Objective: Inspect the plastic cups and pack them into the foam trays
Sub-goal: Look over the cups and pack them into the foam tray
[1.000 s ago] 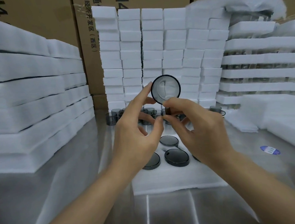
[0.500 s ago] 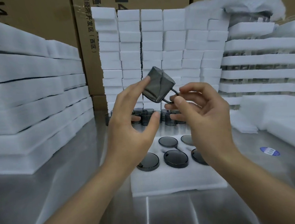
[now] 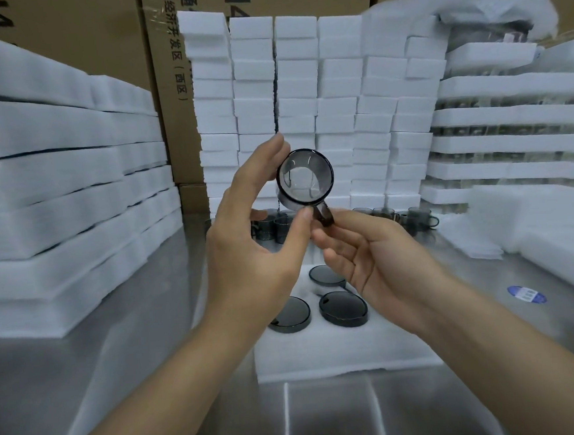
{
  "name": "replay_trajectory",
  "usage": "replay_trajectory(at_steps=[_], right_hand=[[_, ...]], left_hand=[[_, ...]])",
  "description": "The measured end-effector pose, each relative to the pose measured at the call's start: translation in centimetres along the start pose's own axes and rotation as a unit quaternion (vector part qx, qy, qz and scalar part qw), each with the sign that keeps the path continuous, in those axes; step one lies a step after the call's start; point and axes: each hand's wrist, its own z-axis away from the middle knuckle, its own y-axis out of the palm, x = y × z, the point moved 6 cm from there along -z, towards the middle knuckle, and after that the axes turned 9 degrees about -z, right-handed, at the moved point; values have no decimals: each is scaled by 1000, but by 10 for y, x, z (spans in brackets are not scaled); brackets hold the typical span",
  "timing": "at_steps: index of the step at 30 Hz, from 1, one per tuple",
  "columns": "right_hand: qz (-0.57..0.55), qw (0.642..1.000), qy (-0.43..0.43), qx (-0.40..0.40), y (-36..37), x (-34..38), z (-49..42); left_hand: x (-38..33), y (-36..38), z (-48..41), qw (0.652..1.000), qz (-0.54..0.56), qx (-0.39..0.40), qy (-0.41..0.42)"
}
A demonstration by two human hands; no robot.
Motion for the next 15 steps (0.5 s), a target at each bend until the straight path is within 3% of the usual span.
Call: replay_trajectory(at_steps=[5, 15], right_hand=[[11, 1000, -8, 2, -5, 0, -3], [127, 979, -153, -53, -17, 23, -7]], left_hand=[[2, 0, 1, 1000, -12, 0, -1], [21, 6, 6, 996, -25, 44, -75]])
